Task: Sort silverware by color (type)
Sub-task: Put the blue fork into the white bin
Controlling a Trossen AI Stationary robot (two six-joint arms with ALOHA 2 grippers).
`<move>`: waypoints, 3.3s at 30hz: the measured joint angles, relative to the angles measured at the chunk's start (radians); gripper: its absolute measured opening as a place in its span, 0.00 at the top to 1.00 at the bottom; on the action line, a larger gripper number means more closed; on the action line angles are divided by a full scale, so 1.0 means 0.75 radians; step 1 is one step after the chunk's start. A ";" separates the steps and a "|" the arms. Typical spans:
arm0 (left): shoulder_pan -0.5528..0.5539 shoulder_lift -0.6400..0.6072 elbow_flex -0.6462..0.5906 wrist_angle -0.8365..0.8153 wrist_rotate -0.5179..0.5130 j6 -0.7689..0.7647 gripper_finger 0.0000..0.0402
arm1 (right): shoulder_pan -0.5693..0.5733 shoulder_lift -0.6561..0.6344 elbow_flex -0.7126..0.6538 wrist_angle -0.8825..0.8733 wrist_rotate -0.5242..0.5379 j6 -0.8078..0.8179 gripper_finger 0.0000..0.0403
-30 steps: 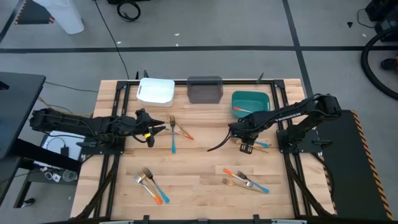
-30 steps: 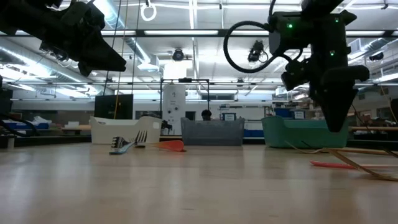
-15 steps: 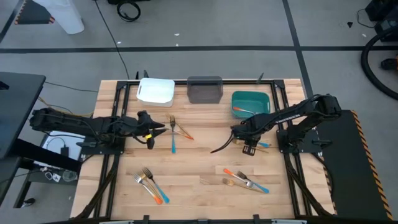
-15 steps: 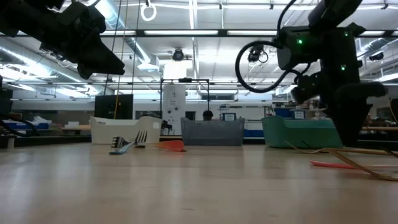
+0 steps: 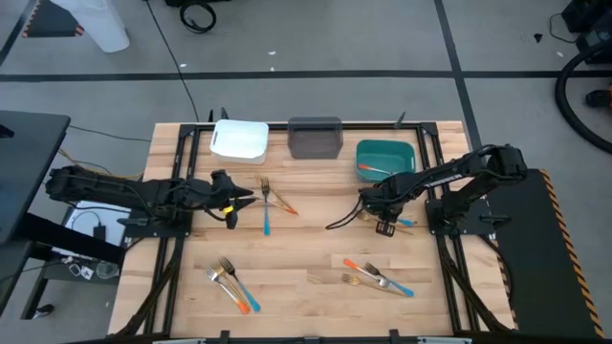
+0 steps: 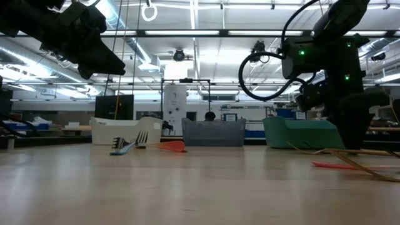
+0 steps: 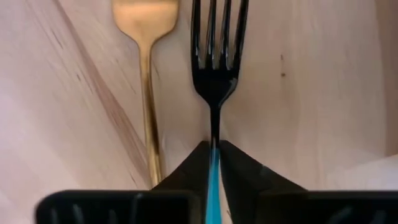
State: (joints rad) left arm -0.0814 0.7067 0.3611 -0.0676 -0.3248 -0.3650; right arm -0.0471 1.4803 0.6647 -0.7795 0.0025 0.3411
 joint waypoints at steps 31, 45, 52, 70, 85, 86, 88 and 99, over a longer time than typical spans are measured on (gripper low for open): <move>0.009 0.169 0.001 0.249 0.000 0.123 0.69 | -0.030 0.010 0.429 -0.092 0.079 -0.161 0.97; -0.009 0.252 0.237 -0.245 0.001 0.081 0.69 | -0.078 0.365 0.921 -0.138 0.096 -0.420 0.96; -0.060 0.253 0.241 -0.318 -0.001 0.095 0.69 | -0.127 0.504 1.167 -0.183 0.089 -0.490 0.96; -0.103 0.358 0.242 -0.023 -0.093 0.920 0.69 | -0.257 0.600 1.291 -0.077 -0.466 -0.329 0.96; -0.177 0.671 0.241 0.490 -0.374 1.445 0.69 | -0.281 0.599 1.291 0.011 -0.695 -0.171 0.96; -0.187 0.682 0.241 0.520 -0.394 1.497 0.69 | -0.289 0.599 1.291 0.021 -0.707 -0.160 0.96; -0.205 0.707 0.241 0.585 -0.418 1.602 0.69 | -0.303 0.599 1.291 0.053 -0.722 -0.124 0.96; -0.240 0.855 0.241 0.914 -0.459 2.130 0.69 | -0.345 0.598 1.291 0.178 -0.764 0.126 0.96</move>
State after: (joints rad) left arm -0.2615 1.3476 0.5415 0.6181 -0.6694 1.2324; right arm -0.3061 1.9289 1.6329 -0.6462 -0.5705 0.4358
